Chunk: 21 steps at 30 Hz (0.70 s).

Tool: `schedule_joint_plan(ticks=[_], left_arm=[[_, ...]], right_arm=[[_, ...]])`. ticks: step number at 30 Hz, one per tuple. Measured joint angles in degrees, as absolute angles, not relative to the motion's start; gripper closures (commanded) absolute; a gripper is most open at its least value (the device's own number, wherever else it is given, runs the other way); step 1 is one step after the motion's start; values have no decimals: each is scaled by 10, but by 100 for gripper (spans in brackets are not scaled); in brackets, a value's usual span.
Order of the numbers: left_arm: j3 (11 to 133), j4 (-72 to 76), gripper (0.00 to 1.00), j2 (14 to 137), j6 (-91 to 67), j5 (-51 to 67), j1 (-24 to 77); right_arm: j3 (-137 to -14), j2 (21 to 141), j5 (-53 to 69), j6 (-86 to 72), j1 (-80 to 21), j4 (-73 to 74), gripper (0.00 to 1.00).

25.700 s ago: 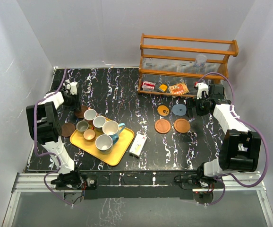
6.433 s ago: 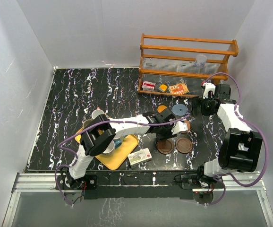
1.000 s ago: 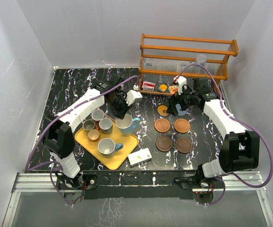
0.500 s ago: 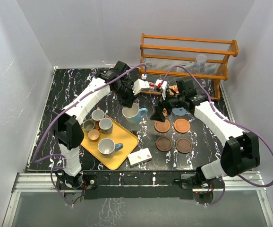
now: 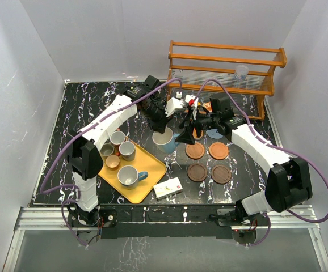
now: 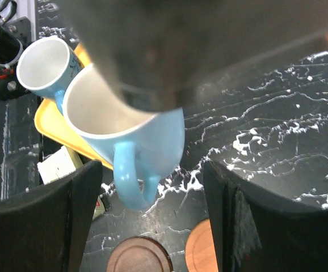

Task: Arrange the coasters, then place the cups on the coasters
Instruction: Place the cup on the coaster.

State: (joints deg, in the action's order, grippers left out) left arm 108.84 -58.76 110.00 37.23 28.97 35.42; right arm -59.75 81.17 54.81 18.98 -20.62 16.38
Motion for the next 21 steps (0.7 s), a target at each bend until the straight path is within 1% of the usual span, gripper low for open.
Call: schedule_joint_plan(ticks=[6, 11, 15, 18, 21], left_arm=[[1091, -588, 100, 1105, 366, 292, 354], [1098, -590, 100, 1110, 361, 294, 354], [1102, -591, 100, 1113, 359, 296, 354], [1103, -596, 100, 1114, 357, 296, 354], [1106, -601, 100, 1114, 357, 296, 354]], right_arm=[[-585, 811, 562, 180, -206, 142, 46], [-582, 811, 573, 179, -206, 133, 52], [-577, 811, 577, 178, -206, 122, 59], [-574, 811, 578, 178, -206, 117, 66], [-572, 811, 579, 178, -206, 114, 78]])
